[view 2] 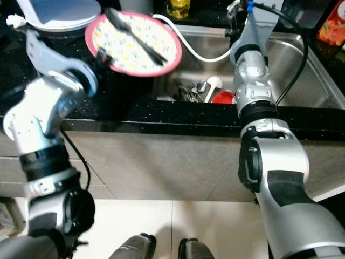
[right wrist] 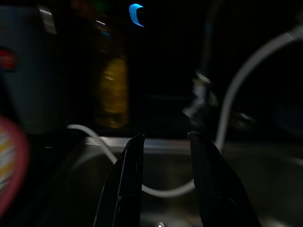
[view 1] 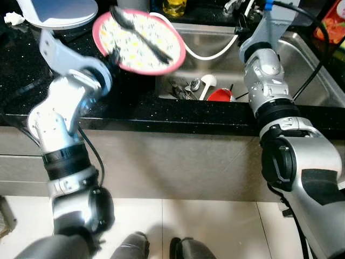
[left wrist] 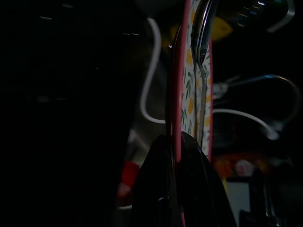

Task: Kitchen organization

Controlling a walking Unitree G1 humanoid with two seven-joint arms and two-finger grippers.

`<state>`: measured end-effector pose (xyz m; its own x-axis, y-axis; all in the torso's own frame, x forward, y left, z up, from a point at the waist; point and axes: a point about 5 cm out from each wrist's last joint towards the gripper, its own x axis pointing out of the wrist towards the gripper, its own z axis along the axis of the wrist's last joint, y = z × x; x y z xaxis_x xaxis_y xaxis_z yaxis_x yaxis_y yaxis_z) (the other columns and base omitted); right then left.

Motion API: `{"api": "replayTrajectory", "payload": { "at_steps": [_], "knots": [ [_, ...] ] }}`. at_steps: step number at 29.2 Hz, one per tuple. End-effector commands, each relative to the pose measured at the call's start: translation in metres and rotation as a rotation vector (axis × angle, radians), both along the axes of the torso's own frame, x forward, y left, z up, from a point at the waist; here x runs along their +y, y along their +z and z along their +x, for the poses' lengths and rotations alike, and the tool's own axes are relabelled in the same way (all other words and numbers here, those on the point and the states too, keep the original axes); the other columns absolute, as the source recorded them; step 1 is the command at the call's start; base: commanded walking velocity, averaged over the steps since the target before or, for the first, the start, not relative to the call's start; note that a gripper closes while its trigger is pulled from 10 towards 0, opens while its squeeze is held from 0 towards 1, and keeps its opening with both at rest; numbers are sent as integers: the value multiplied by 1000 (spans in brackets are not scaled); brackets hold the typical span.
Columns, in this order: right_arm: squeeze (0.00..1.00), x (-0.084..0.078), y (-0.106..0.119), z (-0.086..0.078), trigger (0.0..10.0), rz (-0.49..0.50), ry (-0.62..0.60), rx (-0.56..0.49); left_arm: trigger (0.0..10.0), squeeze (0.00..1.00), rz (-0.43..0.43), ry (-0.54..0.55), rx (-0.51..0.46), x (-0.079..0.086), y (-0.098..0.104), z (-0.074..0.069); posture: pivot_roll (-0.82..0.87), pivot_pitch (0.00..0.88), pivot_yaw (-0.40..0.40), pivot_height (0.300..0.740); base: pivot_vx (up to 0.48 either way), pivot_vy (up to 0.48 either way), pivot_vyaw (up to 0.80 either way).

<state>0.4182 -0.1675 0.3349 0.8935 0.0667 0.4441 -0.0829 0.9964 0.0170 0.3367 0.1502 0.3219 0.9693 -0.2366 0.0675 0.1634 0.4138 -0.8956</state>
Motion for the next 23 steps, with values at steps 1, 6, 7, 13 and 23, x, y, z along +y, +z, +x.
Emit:
{"api": "replayTrajectory", "payload": {
  "at_steps": [1,6,7,13,23],
  "knots": [
    [0,15,15,-5,10000,-71,127,-70,10000,0,3,-30,-6,-4,-7,3,135,100,27,740,0,0,0],
    [0,42,32,-13,10000,-195,318,-103,10000,0,-31,-121,-25,-19,-6,4,107,79,46,740,0,0,0],
    [0,45,38,-14,10000,-204,344,-109,10000,0,-38,-141,-33,-23,-4,4,104,84,48,740,0,0,0],
    [0,62,43,-17,10000,-196,506,-53,10000,0,-53,-201,-30,-35,-9,7,66,75,56,740,0,0,0],
    [1000,73,14,-16,10000,-280,560,83,10000,0,19,-277,-63,-57,-15,5,52,73,66,740,0,0,0]
  ]
}}
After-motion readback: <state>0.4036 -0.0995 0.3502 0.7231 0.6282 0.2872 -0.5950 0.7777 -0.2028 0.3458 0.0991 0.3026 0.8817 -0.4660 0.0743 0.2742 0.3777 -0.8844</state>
